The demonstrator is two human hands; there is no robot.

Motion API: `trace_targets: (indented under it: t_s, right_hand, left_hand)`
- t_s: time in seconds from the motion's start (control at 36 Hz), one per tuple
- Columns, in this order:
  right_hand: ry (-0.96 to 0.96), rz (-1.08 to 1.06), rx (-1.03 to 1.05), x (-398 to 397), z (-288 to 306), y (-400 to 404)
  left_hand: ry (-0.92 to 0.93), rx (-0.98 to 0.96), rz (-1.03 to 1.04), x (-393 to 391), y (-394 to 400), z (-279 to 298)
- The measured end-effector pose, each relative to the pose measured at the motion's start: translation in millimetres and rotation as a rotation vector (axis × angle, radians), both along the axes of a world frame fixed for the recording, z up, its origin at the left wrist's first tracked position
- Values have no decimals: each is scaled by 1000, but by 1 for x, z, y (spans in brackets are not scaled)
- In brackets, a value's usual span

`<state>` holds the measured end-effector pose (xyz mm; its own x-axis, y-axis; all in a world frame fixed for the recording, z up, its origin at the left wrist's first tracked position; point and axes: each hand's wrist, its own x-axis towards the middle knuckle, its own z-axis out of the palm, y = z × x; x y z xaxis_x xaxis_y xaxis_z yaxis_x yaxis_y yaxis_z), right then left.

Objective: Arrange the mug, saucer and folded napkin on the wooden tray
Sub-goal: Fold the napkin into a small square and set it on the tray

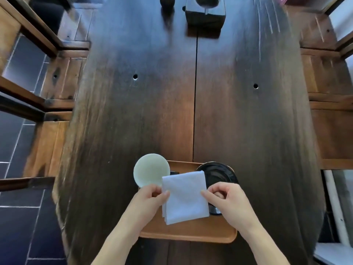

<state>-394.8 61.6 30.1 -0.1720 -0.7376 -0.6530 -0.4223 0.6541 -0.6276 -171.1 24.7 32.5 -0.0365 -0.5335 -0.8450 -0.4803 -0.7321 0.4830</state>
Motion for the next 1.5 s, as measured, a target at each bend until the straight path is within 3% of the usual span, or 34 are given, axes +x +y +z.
trace_targets:
  t_s: [0.14,0.67,0.92,1.5]
  right_hand:
    - [33,-2,53,9,-10,25]
    - [185,-103,69,62,-62,66]
    - [467,15,-40,73,-69,75]
    - [531,15,13,78,-77,112]
  left_hand:
    - [-30,70,16,2,21,-7]
    - [-173,-45,3,16,44,-55]
    - [-271,-210,-36,17,55,-82]
    - [-158,-291,-55,35,82,-94]
